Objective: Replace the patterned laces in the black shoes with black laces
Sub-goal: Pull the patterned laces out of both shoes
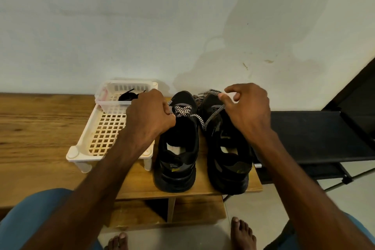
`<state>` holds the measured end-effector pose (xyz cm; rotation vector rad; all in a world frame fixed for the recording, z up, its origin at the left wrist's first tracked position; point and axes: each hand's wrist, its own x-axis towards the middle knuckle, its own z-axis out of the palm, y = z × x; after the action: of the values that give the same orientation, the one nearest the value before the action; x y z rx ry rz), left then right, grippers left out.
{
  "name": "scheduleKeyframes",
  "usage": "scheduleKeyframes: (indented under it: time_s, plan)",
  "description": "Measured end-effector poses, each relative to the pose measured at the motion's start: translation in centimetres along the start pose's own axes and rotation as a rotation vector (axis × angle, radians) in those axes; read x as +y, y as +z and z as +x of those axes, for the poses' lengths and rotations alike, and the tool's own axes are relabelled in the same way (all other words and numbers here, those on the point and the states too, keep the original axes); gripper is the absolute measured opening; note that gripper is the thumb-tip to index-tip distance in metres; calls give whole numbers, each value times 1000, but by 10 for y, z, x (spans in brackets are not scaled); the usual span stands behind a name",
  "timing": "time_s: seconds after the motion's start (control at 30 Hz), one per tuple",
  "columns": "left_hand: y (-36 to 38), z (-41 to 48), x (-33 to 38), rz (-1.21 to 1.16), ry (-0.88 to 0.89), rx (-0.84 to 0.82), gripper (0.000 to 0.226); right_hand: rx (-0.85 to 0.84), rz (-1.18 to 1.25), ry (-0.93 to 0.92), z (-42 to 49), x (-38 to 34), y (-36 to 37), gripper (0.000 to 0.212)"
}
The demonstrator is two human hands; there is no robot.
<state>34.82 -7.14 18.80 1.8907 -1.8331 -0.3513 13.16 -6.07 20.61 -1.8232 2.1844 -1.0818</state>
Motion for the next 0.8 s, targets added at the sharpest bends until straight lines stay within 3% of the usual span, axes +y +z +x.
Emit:
scheduleKeyframes:
  time_s: [0.17,0.27,0.33,0.5,0.63,0.8]
  plan:
    - [13,-4,13,129,214,56,31,-277,85,-101,-16,-19,27,34]
    - [24,-2,20,229,309,0,47,-435,-28,-162,-28,-29,39,46]
    - [31,2,21,240,333,13,47,-412,-57,-146,-29,-31,44,42]
    - [38,8,20,122,383,128,16,-339,14,9,-24,-29,41,18]
    - [43,8,16,84,427,138,9,-326,56,79,-24,-29,32,18]
    - [34,19,4,-194,232,225,4,-321,45,83,-25,-30,28,20]
